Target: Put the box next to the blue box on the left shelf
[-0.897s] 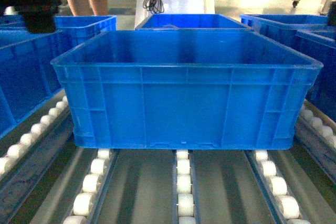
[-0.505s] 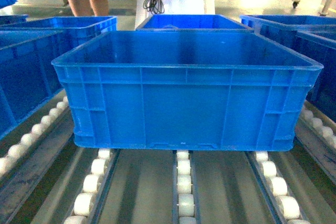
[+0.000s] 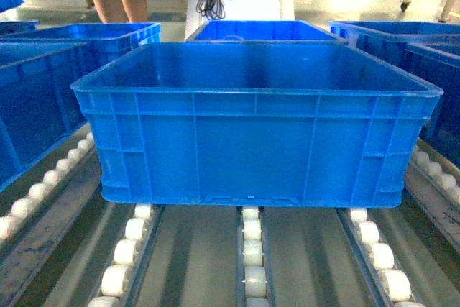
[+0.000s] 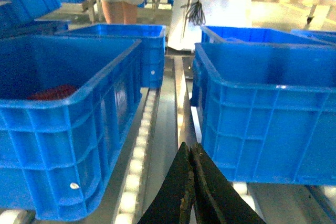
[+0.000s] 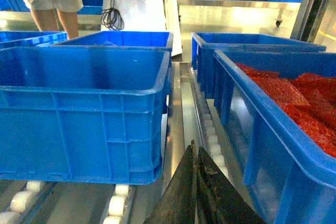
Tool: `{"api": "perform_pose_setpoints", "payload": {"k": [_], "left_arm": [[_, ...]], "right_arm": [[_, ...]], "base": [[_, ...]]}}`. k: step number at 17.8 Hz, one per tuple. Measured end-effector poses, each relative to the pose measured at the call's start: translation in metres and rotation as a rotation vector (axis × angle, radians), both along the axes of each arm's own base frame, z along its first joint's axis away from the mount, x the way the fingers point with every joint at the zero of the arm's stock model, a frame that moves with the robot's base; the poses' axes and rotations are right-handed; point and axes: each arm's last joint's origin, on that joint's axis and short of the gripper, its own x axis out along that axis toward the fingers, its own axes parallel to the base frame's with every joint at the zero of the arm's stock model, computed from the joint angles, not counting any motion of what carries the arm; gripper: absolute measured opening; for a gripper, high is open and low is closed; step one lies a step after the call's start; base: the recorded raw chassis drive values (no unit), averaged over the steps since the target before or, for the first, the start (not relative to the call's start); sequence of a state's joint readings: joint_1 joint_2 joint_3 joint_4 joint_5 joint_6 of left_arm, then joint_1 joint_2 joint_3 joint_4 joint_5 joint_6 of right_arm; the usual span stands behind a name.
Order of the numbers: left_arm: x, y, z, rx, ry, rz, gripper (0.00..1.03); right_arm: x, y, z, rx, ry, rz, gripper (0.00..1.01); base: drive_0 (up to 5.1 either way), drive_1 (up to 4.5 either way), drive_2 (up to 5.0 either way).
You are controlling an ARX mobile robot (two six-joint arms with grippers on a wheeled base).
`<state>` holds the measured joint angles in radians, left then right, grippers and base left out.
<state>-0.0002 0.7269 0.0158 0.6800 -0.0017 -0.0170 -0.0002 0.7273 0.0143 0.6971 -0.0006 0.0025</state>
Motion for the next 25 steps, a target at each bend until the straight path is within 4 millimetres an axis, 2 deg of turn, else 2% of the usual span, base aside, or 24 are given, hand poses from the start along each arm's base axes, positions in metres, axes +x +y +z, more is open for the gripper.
{"api": "perform_pose_setpoints", "payload": {"k": [4, 7, 14, 16, 17, 22, 24, 25], "left_arm": [[-0.019, 0.0, 0.01, 0.0, -0.047, -0.001, 0.01], [-0.025, 0.0, 0.011, 0.0, -0.05, -0.001, 0.01], [-0.036, 0.0, 0.01, 0.0, -0.047, -0.001, 0.01], [-0.046, 0.0, 0.004, 0.0, -0.006, 0.001, 0.01], [-0.047, 0.0, 0.009, 0.002, -0.05, 0.002, 0.01], [-0.047, 0.0, 0.006, 0.003, -0.029, -0.001, 0.01], [-0.047, 0.0, 0.006, 0.002, -0.031, -0.002, 0.02], [-0.047, 0.0, 0.006, 0.003, -0.031, -0.002, 0.07]], "right_arm": [[-0.018, 0.0, 0.007, 0.0, -0.025, 0.0, 0.01], [-0.025, 0.0, 0.009, 0.0, -0.031, 0.0, 0.01], [-0.036, 0.0, 0.008, 0.0, -0.03, 0.0, 0.01], [-0.045, 0.0, 0.002, 0.0, 0.018, 0.0, 0.01], [-0.047, 0.0, 0.008, 0.0, -0.044, 0.002, 0.01], [-0.047, 0.0, 0.004, 0.0, -0.018, 0.0, 0.01], [-0.047, 0.0, 0.005, 0.0, -0.021, 0.0, 0.06], [-0.047, 0.0, 0.005, 0.0, -0.021, 0.0, 0.11]], "base": [[0.0, 0.0, 0.0], [0.0, 0.0, 0.0], [0.0, 0.0, 0.0], [0.0, 0.0, 0.0], [0.0, 0.0, 0.0], [0.0, 0.0, 0.0], [0.0, 0.0, 0.0], [0.0, 0.0, 0.0]]}}
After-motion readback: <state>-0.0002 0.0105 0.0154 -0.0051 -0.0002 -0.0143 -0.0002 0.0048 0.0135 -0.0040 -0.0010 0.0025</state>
